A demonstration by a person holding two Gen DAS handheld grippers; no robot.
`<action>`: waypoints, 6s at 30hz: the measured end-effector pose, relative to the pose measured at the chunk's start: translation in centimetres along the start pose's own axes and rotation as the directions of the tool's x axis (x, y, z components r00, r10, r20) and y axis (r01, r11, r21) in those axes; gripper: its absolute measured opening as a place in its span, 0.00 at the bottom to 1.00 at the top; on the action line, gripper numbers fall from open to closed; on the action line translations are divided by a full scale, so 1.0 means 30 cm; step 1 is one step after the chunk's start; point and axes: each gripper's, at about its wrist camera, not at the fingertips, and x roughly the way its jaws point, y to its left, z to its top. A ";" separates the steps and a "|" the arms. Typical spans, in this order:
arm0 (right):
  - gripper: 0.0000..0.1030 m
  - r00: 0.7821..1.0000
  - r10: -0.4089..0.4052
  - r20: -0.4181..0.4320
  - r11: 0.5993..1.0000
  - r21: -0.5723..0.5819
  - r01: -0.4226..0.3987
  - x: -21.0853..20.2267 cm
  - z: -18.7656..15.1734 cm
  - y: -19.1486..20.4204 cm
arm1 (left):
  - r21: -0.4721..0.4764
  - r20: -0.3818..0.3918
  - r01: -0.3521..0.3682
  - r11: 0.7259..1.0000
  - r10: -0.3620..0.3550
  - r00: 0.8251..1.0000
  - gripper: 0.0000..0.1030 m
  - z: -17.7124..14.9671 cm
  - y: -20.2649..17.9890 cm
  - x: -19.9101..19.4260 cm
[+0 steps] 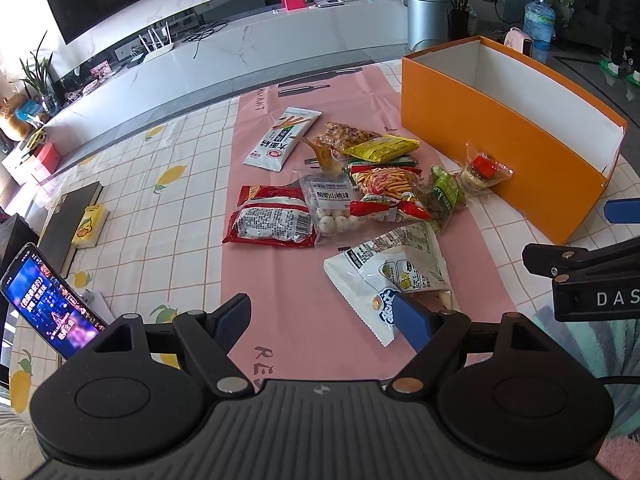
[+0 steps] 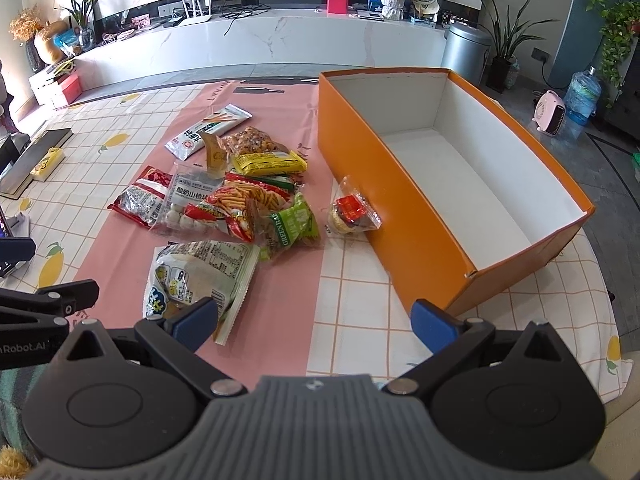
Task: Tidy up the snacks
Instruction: 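Move both tools toward the snack pile on the tablecloth, then grasp the white-blue chip bag with left tool while right tool grasps green pea snack, then carry both held bags over the orange box and release them inside, then withdraw both open tools from the box back to the snack pile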
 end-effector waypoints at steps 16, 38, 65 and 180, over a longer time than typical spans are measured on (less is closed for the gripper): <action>0.96 1.000 0.001 -0.003 1.000 0.008 -0.001 0.015 0.002 -0.007 | -0.005 0.005 0.027 1.000 -0.027 1.000 0.87 0.021 -0.005 0.011; 0.69 0.997 0.076 -0.027 0.997 -0.005 -0.076 0.196 0.051 -0.001 | -0.133 -0.058 0.273 0.953 -0.282 0.958 0.77 0.069 0.031 0.182; 0.66 0.992 0.124 0.036 0.937 -0.333 -0.105 0.459 0.168 0.071 | -0.305 -0.187 0.331 0.893 -0.397 0.898 0.67 0.076 0.054 0.431; 0.62 0.887 0.087 -0.454 0.835 -0.453 -0.314 0.446 0.472 -0.480 | 0.619 -0.286 0.422 0.662 -0.310 0.907 0.62 0.722 -0.667 0.418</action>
